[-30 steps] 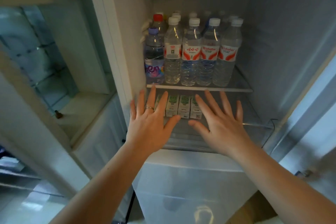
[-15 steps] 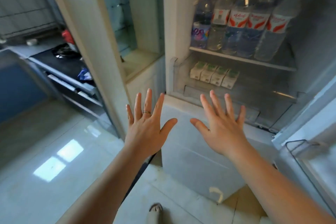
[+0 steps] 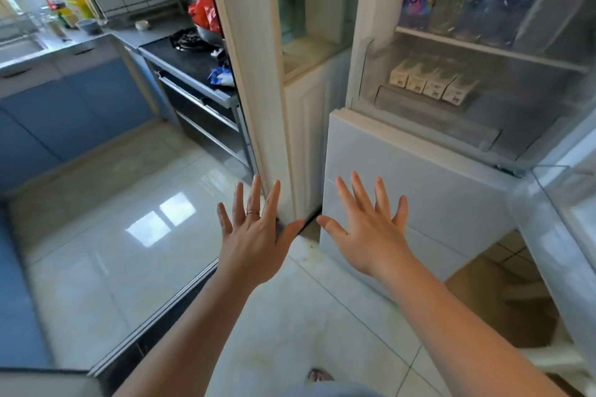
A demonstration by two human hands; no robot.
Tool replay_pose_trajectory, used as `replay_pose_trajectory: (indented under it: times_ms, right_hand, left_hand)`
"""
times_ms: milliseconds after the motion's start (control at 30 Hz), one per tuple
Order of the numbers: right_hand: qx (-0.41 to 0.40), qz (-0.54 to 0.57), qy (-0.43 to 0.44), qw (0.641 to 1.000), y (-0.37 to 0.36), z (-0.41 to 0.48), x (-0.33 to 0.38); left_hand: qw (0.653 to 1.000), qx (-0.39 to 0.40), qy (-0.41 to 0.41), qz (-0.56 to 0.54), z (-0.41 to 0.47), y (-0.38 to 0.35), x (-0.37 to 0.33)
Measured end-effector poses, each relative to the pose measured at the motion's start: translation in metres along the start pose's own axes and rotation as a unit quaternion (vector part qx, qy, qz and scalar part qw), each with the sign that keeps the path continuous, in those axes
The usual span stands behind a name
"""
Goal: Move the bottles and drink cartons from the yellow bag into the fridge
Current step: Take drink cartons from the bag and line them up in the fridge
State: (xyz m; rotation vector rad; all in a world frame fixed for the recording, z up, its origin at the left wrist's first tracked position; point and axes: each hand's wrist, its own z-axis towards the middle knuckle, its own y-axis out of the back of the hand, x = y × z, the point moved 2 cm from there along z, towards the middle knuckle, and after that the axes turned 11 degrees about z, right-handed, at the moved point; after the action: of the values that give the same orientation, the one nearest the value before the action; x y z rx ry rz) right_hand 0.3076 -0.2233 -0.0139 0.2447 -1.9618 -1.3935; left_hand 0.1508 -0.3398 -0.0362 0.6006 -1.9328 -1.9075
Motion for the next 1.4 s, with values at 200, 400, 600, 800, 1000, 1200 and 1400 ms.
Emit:
replay_pose_trajectory:
  times_ms: [200, 400, 600, 800, 1000, 1200, 1400]
  right_hand:
    - [0.039, -0.003, -0.016, 0.999, -0.050, -0.099, 0.004]
    - [0.071, -0.006, -0.061, 0.996, -0.093, -0.211, -0.005]
    - [0.092, -0.007, -0.096, 0.991, -0.122, -0.302, -0.038]
    - [0.117, -0.003, -0.137, 0.984, -0.138, -0.385, -0.098]
    - [0.120, 0.011, -0.167, 0.979, -0.126, -0.466, -0.180]
    - [0.093, 0.031, -0.198, 0.975, -0.089, -0.551, -0.289]
    - [0.057, 0.054, -0.244, 0.967, -0.048, -0.626, -0.379]
  left_hand:
    - [0.999, 0.043, 0.002, -0.001, -0.099, -0.030, 0.018]
    - [0.993, 0.116, -0.011, 0.007, -0.199, -0.058, 0.011]
    - [0.987, 0.153, -0.047, 0.014, -0.278, -0.089, -0.020]
    - [0.971, 0.202, -0.123, 0.029, -0.346, -0.115, -0.078]
    - [0.962, 0.212, -0.167, 0.038, -0.405, -0.135, -0.171]
    - [0.959, 0.209, -0.186, 0.037, -0.468, -0.142, -0.298]
    - [0.953, 0.199, -0.228, 0.033, -0.512, -0.138, -0.413]
